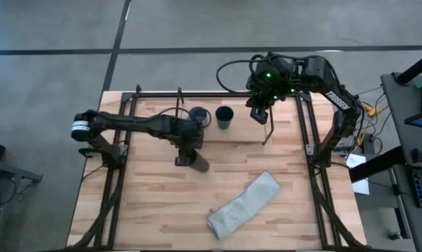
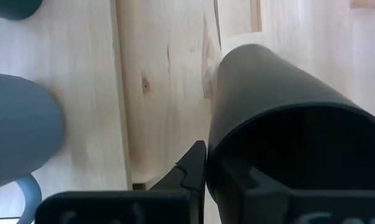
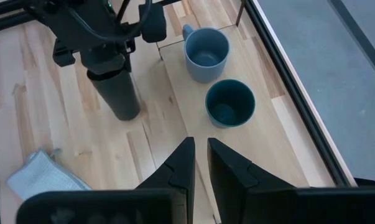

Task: Stack small to large cups/mugs on shelf
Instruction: Put the black cup on the shelf

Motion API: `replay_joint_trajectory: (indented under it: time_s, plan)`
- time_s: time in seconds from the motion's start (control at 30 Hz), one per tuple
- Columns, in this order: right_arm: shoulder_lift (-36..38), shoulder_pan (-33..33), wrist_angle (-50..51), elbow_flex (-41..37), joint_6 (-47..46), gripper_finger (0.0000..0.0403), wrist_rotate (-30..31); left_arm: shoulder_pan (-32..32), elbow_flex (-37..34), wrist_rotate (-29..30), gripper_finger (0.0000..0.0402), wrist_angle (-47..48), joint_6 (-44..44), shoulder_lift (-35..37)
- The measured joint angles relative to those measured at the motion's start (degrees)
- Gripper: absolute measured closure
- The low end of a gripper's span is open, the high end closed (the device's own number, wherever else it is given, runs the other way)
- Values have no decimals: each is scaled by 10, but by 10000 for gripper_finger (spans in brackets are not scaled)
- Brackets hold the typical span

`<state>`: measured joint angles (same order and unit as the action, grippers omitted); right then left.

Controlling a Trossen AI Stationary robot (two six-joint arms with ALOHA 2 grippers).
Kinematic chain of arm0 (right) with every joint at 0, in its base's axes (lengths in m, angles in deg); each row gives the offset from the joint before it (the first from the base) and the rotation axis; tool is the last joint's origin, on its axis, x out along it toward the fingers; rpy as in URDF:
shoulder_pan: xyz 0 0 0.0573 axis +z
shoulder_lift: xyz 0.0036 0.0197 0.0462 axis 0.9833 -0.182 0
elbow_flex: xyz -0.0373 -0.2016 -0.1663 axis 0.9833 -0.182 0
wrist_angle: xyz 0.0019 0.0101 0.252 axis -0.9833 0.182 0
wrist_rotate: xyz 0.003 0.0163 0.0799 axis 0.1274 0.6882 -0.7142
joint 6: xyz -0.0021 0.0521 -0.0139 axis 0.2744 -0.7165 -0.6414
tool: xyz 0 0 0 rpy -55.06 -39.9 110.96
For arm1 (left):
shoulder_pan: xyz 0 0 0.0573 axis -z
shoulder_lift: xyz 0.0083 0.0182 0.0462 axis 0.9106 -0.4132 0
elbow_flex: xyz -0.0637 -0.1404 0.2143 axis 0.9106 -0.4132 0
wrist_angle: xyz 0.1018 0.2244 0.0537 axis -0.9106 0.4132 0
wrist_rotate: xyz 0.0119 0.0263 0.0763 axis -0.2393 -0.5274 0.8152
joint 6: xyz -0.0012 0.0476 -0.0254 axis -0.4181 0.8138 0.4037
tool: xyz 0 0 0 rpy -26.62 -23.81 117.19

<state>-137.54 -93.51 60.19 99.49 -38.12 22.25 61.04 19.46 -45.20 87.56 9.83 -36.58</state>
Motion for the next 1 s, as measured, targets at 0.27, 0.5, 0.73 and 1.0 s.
replay_joint_trajectory:
  time_s: [0.27,0.5,0.73,1.0]
  plan:
    - [0,0,0,0,0,364,0,0,11,3,350,-31,-8,-5]
    - [0,0,0,0,5,364,0,0,22,3,334,-34,-8,-3]
    - [0,0,0,0,7,364,0,0,36,3,334,-44,-10,-3]
    - [0,-1,-1,0,22,364,0,8,38,-9,334,-57,-54,-2]
